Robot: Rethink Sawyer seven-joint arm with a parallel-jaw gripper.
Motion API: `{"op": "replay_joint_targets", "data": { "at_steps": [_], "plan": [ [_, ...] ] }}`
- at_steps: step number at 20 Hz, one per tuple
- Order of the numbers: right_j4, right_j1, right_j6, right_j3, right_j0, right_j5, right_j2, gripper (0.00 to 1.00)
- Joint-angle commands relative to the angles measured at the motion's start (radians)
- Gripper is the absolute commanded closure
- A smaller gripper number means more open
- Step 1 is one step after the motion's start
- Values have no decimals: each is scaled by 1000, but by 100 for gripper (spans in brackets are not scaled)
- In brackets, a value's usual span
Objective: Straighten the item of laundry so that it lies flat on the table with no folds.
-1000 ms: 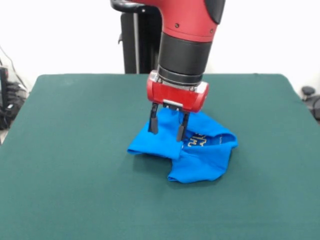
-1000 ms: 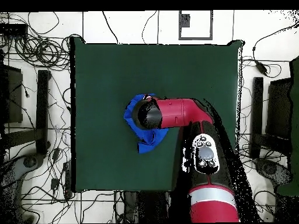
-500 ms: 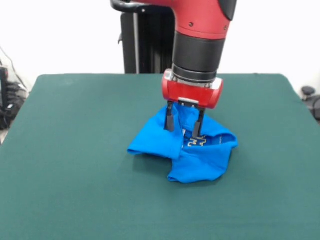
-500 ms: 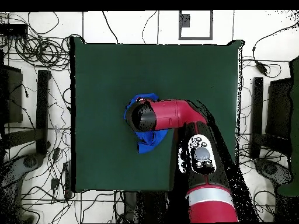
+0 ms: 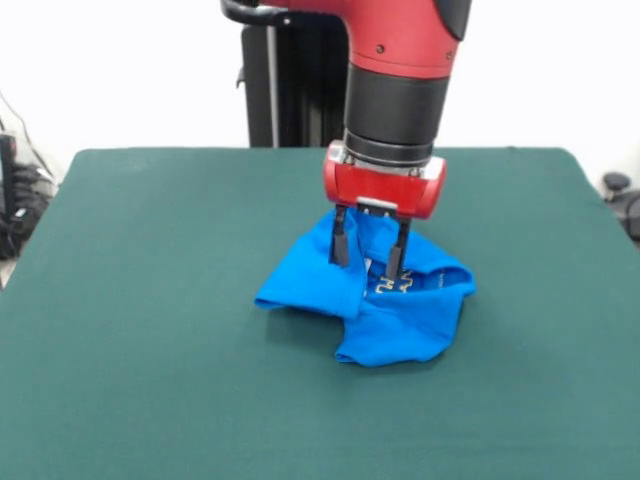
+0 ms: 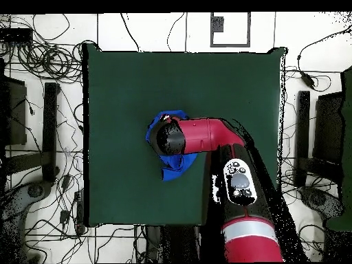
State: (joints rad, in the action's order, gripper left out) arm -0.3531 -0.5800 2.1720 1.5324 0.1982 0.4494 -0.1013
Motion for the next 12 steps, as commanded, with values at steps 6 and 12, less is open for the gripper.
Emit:
{"op": "replay_joint_targets", "data": {
  "at_steps": [6,12],
  "plan": [
    [-105,142,-3,12,-55,-83,-26,0],
    [-115,148,33,13,-89,-82,-3,0]
  ]
}}
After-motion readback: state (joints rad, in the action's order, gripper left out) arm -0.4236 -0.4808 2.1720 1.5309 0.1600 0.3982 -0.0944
